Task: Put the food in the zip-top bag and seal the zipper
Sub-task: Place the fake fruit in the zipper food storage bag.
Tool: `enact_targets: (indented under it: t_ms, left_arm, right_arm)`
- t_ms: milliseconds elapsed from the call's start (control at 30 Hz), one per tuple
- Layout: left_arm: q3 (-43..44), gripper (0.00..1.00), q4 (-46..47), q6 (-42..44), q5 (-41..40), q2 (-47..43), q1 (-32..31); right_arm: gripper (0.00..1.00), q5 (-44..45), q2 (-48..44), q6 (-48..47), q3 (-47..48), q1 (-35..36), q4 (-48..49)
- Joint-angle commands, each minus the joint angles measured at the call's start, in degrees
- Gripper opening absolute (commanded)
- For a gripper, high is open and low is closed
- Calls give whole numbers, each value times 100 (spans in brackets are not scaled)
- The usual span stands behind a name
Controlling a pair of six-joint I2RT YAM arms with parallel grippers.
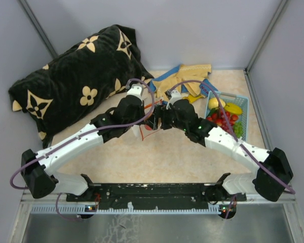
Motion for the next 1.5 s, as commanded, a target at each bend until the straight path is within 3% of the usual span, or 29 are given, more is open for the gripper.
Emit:
enact_targets:
  t_ms: [0, 267, 767, 1033, 1267, 1467]
  left_arm:
    - [-248, 0, 683, -205, 210, -239, -9]
    - [-850, 0, 1273, -263, 193, -554, -9]
    - [-1328, 0, 1668, -155, 238, -876, -8]
    - [-1401, 0, 1675, -146, 241, -940, -11]
    - [-1536, 0, 1740, -85, 240, -1057, -10]
    - [-1763, 0, 1908, 6, 228, -1254, -6]
  right_arm:
    - [69, -326, 98, -19, 245, 113, 466]
    - [78, -418, 103, -93, 270, 135, 396]
    - [79, -317, 59, -224, 469, 139, 159]
    - [97, -286, -65, -229, 480, 137, 171]
    - [96, -63, -357, -472, 742, 27, -234]
    - [91, 686, -673, -917, 991, -327, -908]
